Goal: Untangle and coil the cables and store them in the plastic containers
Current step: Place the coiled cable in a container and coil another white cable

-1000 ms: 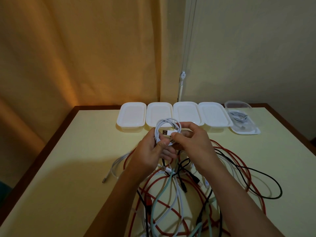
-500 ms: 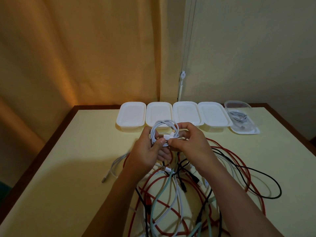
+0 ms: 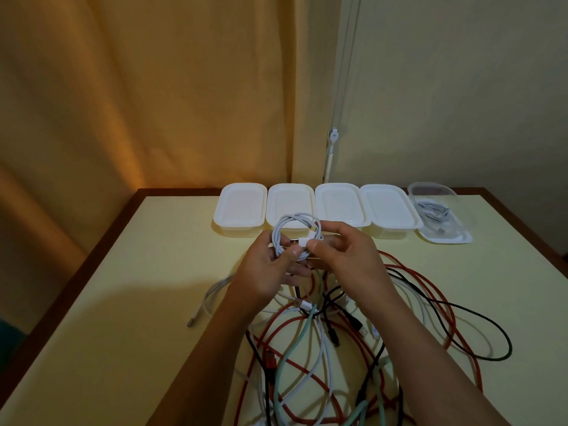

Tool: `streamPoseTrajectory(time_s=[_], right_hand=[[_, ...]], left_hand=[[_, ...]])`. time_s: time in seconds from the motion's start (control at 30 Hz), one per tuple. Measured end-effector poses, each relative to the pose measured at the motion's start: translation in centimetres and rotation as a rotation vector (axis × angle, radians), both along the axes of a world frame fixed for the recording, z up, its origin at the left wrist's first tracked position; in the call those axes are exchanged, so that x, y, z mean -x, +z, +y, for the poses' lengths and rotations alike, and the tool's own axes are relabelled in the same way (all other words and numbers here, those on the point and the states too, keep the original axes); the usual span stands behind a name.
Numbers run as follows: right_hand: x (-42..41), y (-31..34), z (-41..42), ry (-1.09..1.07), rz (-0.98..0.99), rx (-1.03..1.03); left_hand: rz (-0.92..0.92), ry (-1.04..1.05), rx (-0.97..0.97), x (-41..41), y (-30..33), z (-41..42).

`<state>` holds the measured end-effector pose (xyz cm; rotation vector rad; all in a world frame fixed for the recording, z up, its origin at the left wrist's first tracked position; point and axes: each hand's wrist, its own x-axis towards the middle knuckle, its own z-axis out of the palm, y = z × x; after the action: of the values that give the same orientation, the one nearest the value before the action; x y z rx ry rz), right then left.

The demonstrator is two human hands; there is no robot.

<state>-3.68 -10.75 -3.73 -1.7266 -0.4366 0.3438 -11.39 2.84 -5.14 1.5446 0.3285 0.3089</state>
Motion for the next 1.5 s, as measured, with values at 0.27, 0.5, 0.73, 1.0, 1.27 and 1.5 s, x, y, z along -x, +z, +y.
streamPoseTrajectory(time_s=[0.27, 0.5, 0.73, 1.0, 1.27, 1.5], right_hand=[[0.3, 0.9, -0.3, -0.041, -0.053, -0.069], [0.6, 0.9, 0.4, -0.134, 0.19, -0.233], [1.1, 1.6, 0.5, -0.048, 0.418, -0.362], [0.4, 1.4, 0.1, -0.042, 0.494, -0.398], [0.0, 0.9, -0.2, -0.101, 0.251, -0.218], [0.1, 0.7, -0.4, -0.024, 0.033, 0.009]], left_hand=[[-0.032, -0.02, 0.179, 0.2, 0.3, 0.5], [-0.051, 0.015, 0.238, 0.1, 0.3, 0.3], [-0.145, 0.025, 0.192, 0.1, 0.4, -0.2], [-0.143, 0.064, 0.112, 0.0, 0.5, -0.3], [-0.135, 0.093, -0.075, 0.1, 0.7, -0.4], [-0.028, 0.082, -0.265, 0.3, 0.5, -0.7]])
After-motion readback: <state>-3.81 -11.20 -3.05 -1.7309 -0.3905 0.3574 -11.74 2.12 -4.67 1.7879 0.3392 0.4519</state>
